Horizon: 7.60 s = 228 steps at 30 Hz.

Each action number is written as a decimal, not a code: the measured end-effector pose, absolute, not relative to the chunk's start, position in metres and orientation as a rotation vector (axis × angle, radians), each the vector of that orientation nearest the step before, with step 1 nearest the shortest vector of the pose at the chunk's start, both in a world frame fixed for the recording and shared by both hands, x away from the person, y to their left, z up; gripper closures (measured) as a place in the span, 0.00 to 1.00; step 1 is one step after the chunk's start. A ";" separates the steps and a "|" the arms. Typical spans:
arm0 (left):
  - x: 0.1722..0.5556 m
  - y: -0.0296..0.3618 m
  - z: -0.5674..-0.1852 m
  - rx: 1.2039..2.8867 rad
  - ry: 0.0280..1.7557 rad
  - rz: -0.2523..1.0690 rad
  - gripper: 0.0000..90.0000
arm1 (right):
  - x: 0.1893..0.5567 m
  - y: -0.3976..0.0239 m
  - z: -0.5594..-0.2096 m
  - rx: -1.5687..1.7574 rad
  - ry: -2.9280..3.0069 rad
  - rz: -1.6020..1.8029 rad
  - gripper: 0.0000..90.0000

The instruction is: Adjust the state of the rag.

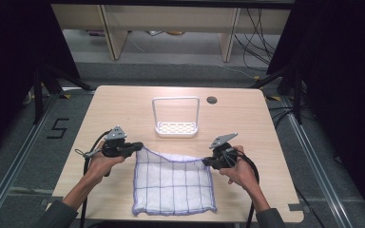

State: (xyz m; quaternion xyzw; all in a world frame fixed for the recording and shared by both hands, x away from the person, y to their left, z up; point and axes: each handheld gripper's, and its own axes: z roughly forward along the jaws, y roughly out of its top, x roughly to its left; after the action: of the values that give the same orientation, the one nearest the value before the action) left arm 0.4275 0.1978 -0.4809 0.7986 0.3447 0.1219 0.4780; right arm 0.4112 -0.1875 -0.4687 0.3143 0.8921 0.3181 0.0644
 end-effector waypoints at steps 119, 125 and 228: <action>0.402 0.194 -0.508 2.121 0.851 0.260 0.52 | 0.302 -0.202 -0.491 1.209 2.465 0.890 0.57; 0.399 0.190 -0.516 2.177 0.815 0.262 0.63 | 0.300 -0.198 -0.497 1.201 2.487 0.817 0.59; 0.458 0.108 -0.496 2.019 0.889 0.177 0.47 | 0.457 -0.148 -0.482 1.326 2.422 0.864 0.45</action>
State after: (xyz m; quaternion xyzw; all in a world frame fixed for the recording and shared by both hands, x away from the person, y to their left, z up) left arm 0.4577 0.1077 -0.4961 0.8158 0.3592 0.0715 0.4476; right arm 0.4569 -0.1477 -0.4817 0.4549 0.8306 0.2962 0.1239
